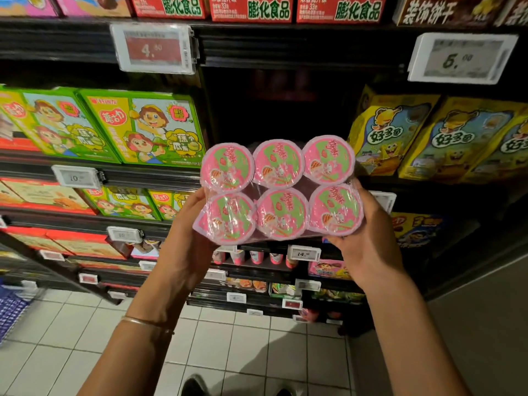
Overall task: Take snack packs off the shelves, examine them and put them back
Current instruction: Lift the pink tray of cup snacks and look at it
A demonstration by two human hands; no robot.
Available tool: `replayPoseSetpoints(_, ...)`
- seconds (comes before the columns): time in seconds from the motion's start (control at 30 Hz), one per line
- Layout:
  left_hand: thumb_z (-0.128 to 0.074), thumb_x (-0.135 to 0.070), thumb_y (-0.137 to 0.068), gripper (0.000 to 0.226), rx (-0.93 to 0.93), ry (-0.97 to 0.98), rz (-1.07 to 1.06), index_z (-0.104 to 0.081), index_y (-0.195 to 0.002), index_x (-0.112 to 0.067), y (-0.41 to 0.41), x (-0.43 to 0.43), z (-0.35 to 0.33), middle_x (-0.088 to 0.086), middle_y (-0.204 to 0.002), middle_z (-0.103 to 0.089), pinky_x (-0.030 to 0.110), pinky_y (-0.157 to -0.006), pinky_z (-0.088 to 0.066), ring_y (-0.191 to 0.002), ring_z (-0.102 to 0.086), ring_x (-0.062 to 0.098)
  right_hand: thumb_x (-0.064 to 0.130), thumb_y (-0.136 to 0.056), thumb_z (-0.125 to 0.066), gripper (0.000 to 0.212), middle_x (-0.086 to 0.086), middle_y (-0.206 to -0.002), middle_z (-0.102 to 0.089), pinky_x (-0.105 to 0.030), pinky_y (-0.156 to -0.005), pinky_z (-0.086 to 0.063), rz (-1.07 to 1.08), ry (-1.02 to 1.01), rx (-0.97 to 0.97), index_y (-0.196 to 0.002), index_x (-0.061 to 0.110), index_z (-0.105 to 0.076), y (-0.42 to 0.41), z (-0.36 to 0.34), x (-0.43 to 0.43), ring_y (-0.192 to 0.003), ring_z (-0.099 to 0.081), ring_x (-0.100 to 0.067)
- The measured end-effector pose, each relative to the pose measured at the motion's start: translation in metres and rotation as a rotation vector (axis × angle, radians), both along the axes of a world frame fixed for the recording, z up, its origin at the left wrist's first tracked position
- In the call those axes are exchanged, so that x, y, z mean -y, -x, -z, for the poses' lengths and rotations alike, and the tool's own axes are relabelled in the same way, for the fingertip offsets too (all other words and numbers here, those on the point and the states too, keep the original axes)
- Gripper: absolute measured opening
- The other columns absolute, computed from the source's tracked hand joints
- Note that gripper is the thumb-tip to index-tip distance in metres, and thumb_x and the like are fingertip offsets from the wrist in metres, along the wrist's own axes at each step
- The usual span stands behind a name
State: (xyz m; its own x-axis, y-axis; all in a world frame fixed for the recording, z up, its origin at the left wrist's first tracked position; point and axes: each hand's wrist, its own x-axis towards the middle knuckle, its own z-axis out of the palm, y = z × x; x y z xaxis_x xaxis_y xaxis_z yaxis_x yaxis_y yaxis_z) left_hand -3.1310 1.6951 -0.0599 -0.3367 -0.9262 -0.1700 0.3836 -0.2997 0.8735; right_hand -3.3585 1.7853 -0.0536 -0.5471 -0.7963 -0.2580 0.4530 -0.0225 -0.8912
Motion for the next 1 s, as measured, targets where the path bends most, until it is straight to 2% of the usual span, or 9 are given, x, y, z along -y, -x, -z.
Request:
replayPoseSetpoints(0.07,-0.062,-0.025,-0.092,0.02,0.035,0.045,0.004,-0.079,-0.101,-0.019,-0.002,-0.005,0.006,0.004,-0.096,-0.077,0.036,-0.079,-0.051,-0.082,-0.073,0.02,0.047,-0.099,-0.059,0.038,0.002,-0.116,-0.078,-0.048,-0.094,-0.058,-0.026,-0.009,-0.006,-0.128,0.025,-0.068,-0.002,0.0,0.001,-0.111,-0.073,-0.018)
replayPoseSetpoints(0.13,-0.052,-0.024,-0.099,0.033,0.075,0.04,0.0,-0.082,-0.085,-0.023,-0.006,-0.009,0.01,-0.004,-0.084,-0.079,0.029,-0.067,-0.058,-0.074,-0.075,0.012,0.046,-0.097,-0.059,0.04,-0.001,-0.117,-0.077,-0.051,-0.098,-0.057,-0.056,-0.004,-0.03,-0.128,0.022,-0.067,-0.007,0.001,0.002,-0.111,-0.073,-0.019)
replayPoseSetpoints(0.2,-0.045,-0.012,-0.107,0.035,0.077,-0.03,-0.091,-0.074,-0.088,-0.017,-0.013,-0.014,0.014,-0.01,-0.072,-0.077,0.019,-0.057,-0.058,-0.066,-0.075,0.005,0.047,-0.092,-0.06,0.038,0.002,-0.113,-0.078,-0.05,-0.093,-0.059,-0.077,0.015,-0.083,-0.123,0.025,-0.067,-0.012,0.005,0.002,-0.105,-0.074,-0.016)
replayPoseSetpoints(0.37,-0.039,-0.032,-0.112,0.031,-0.08,-0.274,-0.245,-0.06,-0.094,-0.018,-0.035,-0.022,0.034,-0.008,-0.061,-0.074,0.021,-0.046,-0.056,-0.054,-0.073,0.006,0.052,-0.083,-0.057,0.036,0.013,-0.099,-0.076,-0.035,-0.071,-0.059,-0.096,-0.009,-0.213,-0.114,0.034,-0.06,-0.034,0.014,0.003,-0.088,-0.074,-0.005)
replayPoseSetpoints(0.53,-0.046,-0.002,-0.105,0.019,0.043,-0.239,-0.165,-0.06,-0.116,-0.004,-0.041,-0.024,0.038,0.021,-0.116,-0.066,0.043,-0.086,-0.063,-0.102,-0.067,0.034,0.058,-0.088,-0.06,0.045,0.008,-0.113,-0.07,-0.02,-0.057,-0.056,-0.125,-0.012,-0.421,-0.127,0.035,-0.055,-0.046,0.009,0.007,-0.089,-0.073,-0.003)
replayPoseSetpoints(0.63,-0.075,-0.024,-0.081,0.074,-0.048,-0.263,-0.044,-0.048,-0.147,0.0,-0.044,-0.028,0.041,0.027,-0.143,-0.058,0.068,-0.106,-0.047,-0.126,-0.059,0.048,0.051,-0.093,-0.065,0.03,0.004,-0.105,-0.068,-0.013,-0.058,-0.054,-0.152,0.031,-0.536,-0.12,0.048,-0.054,-0.043,0.003,0.008,-0.085,-0.072,-0.001)
replayPoseSetpoints(0.73,-0.064,-0.027,-0.078,0.049,0.025,-0.363,0.059,-0.066,-0.121,-0.003,-0.056,-0.026,0.042,0.018,-0.104,-0.076,0.056,-0.079,-0.064,-0.092,-0.075,0.035,0.032,-0.101,-0.062,0.03,0.0,-0.11,-0.067,-0.02,-0.062,-0.056,-0.309,-0.018,-0.527,-0.119,0.055,-0.055,-0.034,-0.001,0.007,-0.089,-0.073,-0.008)
replayPoseSetpoints(0.83,-0.049,-0.024,-0.088,0.034,0.121,-0.448,0.131,-0.078,-0.078,-0.01,-0.07,-0.024,0.054,0.007,-0.072,-0.076,0.035,-0.052,-0.062,-0.061,-0.076,0.023,0.032,-0.097,-0.067,0.016,-0.009,-0.103,-0.068,-0.031,-0.055,-0.054,-0.416,-0.09,-0.353,-0.113,0.034,-0.063,-0.034,-0.005,0.001,-0.082,-0.071,-0.026)
replayPoseSetpoints(1.0,-0.031,-0.05,-0.108,0.05,0.161,-0.644,0.046,-0.058,-0.089,-0.013,-0.077,-0.034,0.077,0.01,-0.069,-0.06,0.02,-0.033,-0.047,-0.038,-0.06,0.018,0.048,-0.079,-0.071,0.049,-0.02,-0.08,-0.066,-0.031,-0.044,-0.052,-0.546,0.006,-0.259,-0.111,0.014,-0.056,-0.051,-0.011,-0.005,-0.055,-0.067,-0.031)
